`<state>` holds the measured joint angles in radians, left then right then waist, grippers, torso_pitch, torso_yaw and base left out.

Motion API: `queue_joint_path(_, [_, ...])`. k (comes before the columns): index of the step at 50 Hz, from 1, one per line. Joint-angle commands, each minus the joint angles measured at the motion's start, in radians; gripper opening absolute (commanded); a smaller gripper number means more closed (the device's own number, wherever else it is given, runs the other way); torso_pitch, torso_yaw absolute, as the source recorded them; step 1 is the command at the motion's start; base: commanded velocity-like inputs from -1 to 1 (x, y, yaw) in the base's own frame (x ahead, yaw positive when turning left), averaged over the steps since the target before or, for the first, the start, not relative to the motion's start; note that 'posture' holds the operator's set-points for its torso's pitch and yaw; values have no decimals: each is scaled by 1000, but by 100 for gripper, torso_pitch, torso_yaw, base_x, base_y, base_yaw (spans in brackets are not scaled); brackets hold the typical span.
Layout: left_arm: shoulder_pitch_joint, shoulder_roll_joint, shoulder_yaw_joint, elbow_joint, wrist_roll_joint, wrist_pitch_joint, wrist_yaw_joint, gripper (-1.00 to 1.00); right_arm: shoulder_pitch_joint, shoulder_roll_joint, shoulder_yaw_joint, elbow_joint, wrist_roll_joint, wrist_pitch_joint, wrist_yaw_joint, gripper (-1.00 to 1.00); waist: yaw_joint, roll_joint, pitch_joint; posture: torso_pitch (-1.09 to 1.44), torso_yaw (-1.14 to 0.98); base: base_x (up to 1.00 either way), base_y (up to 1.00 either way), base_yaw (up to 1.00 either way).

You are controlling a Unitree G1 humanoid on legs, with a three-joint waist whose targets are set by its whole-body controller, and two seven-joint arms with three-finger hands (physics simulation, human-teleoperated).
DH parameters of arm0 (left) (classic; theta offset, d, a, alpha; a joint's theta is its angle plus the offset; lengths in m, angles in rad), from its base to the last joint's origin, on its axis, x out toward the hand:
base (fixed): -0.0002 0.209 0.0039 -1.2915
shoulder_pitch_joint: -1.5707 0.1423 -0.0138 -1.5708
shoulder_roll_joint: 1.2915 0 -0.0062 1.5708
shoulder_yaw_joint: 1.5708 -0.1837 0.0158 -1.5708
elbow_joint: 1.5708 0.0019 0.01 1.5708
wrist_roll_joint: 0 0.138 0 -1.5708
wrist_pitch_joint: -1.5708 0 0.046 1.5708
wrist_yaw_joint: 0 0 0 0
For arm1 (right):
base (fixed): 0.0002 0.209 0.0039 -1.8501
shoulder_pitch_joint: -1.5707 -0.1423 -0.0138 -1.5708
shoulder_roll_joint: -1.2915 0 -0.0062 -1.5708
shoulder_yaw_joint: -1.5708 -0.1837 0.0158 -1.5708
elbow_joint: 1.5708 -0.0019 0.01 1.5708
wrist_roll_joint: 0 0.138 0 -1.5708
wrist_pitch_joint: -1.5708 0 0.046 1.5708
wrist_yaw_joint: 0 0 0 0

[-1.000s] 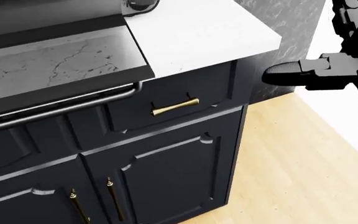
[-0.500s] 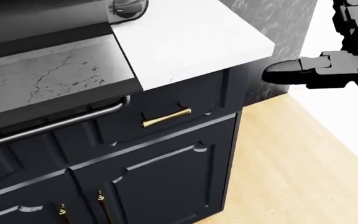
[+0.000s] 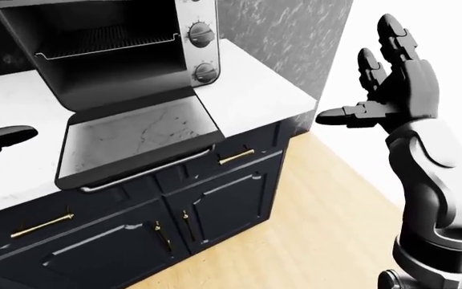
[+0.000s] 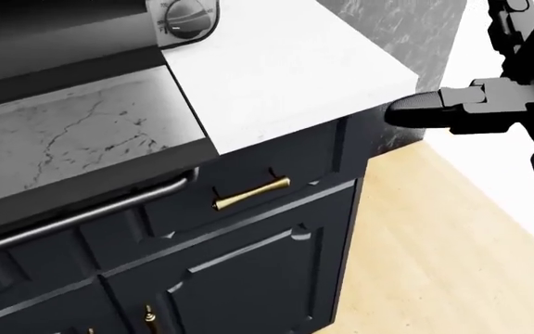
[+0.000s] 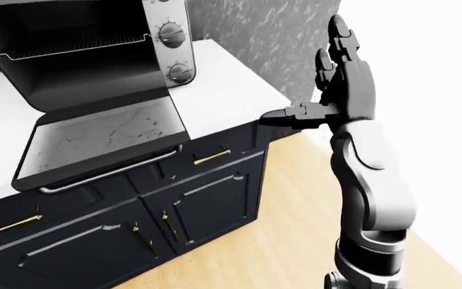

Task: Close the toaster oven door.

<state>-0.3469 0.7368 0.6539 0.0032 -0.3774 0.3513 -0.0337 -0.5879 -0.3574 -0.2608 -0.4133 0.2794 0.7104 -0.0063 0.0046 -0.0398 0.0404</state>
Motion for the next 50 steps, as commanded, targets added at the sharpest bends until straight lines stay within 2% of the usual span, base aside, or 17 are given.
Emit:
queue_joint_path(1, [-20, 22, 12, -31, -2, -29, -2, 100, -21, -11, -12, -16, -3, -24, -3, 100, -1, -7, -20, 0, 0, 9, 12, 0])
queue_joint_path(2, [-20, 22, 12, -31, -2, -29, -2, 100, -22, -11, -12, -16, -2, -24, -3, 100, -11, 32, -18, 0, 0, 9, 12, 0])
queue_joint_path(4, [-20, 23, 12, -30, -2, -30, -3, 100, -23, -11, -11, -18, -2, -22, -4, 100, -9, 15, -22, 0, 0, 9, 12, 0])
queue_joint_path(9, [-20, 24, 12, -29, -3, -30, -2, 100, -23, -11, -12, -14, -3, -25, -3, 100, -11, 52, -14, 0, 0, 9, 12, 0])
queue_joint_path(14, [-21, 26, 13, -29, -5, -28, -1, 100, -25, -12, -12, -17, -1, -20, -4, 100, -27, 150, -33, 0, 0, 9, 12, 0])
queue_joint_path(16, [-23, 28, 14, -29, -6, -27, -1, 100, -27, -12, -12, -18, 0, -17, -4, 100, -17, 138, -9, 0, 0, 9, 12, 0])
queue_joint_path(22, [-25, 32, 13, -31, -9, -22, 2, 100, -32, -15, -12, -18, 2, -13, -5, 100, -9, 79, -10, 0, 0, 9, 12, 0])
queue_joint_path(27, [-24, 32, 15, -30, -10, -24, 1, 100, -32, -15, -13, -22, 4, -10, -7, 100, -2, -9, -17, 0, 0, 9, 12, 0])
queue_joint_path(28, [-24, 32, 15, -30, -10, -23, 1, 100, -32, -15, -13, -22, 4, -10, -8, 100, -11, 28, -18, 0, 0, 10, 12, 0])
queue_joint_path(30, [-24, 33, 15, -30, -10, -24, 1, 100, -33, -15, -14, -18, 3, -12, -10, 100, -9, 12, -22, 0, 0, 9, 12, 0])
queue_joint_path(35, [-22, 32, 16, -31, -11, -24, 2, 100, -29, -14, -13, -22, 5, -10, -12, 100, -11, 55, -13, 0, 0, 9, 10, 0])
queue_joint_path(37, [-21, 33, 17, -31, -11, -24, 1, 100, -30, -14, -14, -24, 6, -8, -12, 100, -17, 93, -8, 0, 0, 9, 6, 0])
queue_joint_path(39, [-22, 35, 18, -28, -11, -25, 1, 100, -29, -15, -13, -24, 5, -9, -12, 100, -18, 167, -28, 0, 0, 9, 5, 0])
queue_joint_path(40, [-23, 36, 19, -27, -12, -25, 1, 100, -31, -15, -13, -24, 6, -9, -13, 100, -9, 124, -17, 0, 0, 9, 5, 0])
queue_joint_path(41, [-23, 36, 19, -26, -12, -27, 1, 100, -34, -15, -14, -18, 4, -11, -16, 100, -13, 139, -13, 0, 0, 10, 5, 0])
queue_joint_path(44, [-24, 37, 18, -19, -10, -33, 2, 100, -44, -11, -21, 6, 5, -33, -31, 100, -9, 117, -6, 0, 0, 2, 0, 0])
queue_joint_path(50, [-25, 40, 16, -14, -11, -37, 4, 100, -65, -22, -23, 19, 52, -41, -107, 100, 11, 27, 7, 0, 0, 0, 0, 0])
